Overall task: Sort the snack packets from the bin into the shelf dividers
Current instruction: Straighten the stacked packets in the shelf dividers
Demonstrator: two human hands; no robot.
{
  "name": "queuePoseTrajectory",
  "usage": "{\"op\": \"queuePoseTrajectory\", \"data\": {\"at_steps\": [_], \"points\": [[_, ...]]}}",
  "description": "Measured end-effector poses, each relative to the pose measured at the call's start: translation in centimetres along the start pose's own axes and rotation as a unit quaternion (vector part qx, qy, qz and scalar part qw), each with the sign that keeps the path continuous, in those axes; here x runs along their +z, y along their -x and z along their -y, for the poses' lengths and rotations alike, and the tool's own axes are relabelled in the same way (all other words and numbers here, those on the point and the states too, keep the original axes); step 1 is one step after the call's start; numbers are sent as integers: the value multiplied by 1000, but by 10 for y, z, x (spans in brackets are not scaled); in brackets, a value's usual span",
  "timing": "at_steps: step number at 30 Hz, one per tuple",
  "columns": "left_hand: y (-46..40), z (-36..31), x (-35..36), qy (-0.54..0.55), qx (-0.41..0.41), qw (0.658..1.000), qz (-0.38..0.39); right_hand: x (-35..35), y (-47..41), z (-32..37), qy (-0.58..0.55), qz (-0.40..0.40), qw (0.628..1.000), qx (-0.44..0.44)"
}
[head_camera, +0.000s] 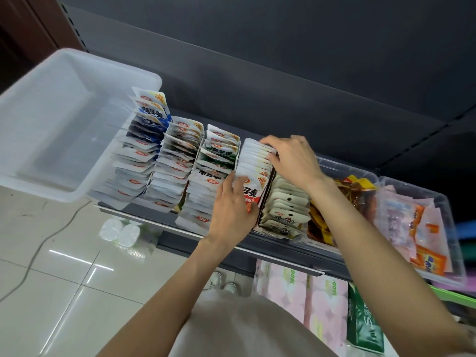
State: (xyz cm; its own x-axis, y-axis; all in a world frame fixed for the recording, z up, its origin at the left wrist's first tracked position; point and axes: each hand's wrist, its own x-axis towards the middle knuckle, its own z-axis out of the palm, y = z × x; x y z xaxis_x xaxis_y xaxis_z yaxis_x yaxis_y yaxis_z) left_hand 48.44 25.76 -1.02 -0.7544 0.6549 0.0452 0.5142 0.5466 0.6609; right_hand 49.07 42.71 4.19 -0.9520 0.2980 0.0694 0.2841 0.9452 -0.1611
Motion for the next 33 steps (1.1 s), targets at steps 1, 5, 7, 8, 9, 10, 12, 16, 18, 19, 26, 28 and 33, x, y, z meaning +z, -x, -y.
{"op": "queuePoseTrajectory", "data": {"at_steps": [1, 5, 7, 8, 9, 10, 12, 16, 18, 19, 26, 28, 33], "points": [[0, 0, -1, 9, 0, 1000, -1, 0, -2, 0, -7, 5, 1000, 4], [-2, -2, -2, 15, -1, 1000, -3, 0, -10, 0, -25, 54, 998, -7], [-1, -4, -1, 6, 0, 1000, -1, -2, -10, -2, -3, 58, 998, -17], [0, -5, -1, 0, 3, 1000, 6, -2, -9, -2, 10, 57, 998, -19], [1, -6, 0, -4, 2, 1000, 15, -3, -8, -2, 20, 53, 998, -18], [2, -7, 1, -4, -2, 1000, 24, -2, -6, -2, 29, 48, 998, -16], [5, -8, 1, -8, -11, 999, 31, 0, -5, -2, 34, 38, 999, -8], [7, -7, 4, -63, 14, 998, 11, 0, -9, -1, -8, 38, 999, 12], [5, -10, 4, -59, 3, 998, 22, 0, -12, -2, -18, 39, 999, 14], [4, -12, 4, -55, -4, 998, 28, 0, -12, -2, -18, 39, 999, 14], [2, -11, 7, -21, -28, 999, -1, 1, -11, -3, -33, 26, 999, 14], [0, -11, 8, -5, -23, 1000, -9, 0, -11, -3, -41, 22, 999, 18], [-2, -10, 5, -10, -4, 1000, -5, -2, -5, -6, -79, 10, 997, 1]]}}
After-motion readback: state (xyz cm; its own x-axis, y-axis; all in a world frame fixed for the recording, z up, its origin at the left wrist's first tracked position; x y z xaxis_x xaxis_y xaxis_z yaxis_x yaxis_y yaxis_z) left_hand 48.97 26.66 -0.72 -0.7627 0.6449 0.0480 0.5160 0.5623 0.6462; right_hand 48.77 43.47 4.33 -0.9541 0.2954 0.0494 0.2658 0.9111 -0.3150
